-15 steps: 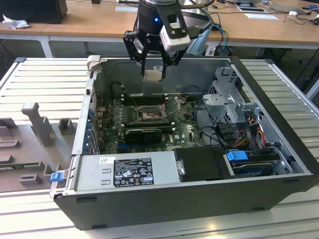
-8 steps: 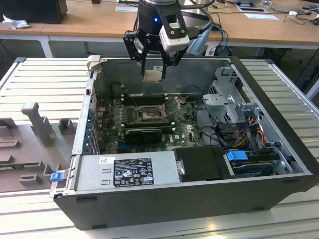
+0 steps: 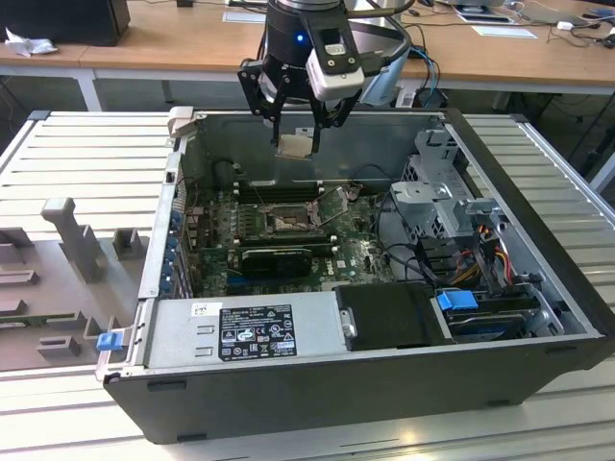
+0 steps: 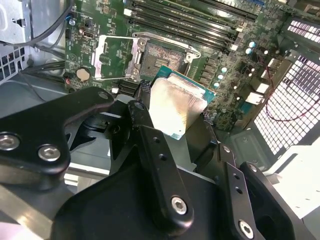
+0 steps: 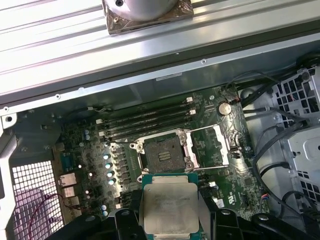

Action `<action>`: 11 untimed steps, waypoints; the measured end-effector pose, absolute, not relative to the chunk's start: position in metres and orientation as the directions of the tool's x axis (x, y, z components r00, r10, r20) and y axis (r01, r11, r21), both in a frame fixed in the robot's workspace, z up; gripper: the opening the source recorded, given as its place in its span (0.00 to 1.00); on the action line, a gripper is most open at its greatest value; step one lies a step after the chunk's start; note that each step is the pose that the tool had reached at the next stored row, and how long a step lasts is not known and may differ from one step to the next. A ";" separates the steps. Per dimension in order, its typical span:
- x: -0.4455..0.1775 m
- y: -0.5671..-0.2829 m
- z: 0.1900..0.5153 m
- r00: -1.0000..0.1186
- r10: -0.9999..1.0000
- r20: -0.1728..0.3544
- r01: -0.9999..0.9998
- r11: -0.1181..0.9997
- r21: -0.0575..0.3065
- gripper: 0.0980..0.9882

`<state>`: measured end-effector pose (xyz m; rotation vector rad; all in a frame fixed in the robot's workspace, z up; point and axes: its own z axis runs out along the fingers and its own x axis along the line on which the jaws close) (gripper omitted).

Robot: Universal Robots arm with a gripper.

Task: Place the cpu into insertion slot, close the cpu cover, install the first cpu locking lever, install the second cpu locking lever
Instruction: 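Place the cpu into insertion slot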

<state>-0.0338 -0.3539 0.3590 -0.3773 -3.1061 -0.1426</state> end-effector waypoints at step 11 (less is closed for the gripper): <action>-0.034 -0.354 0.359 -0.966 0.258 0.020 0.259 0.962 0.089 0.48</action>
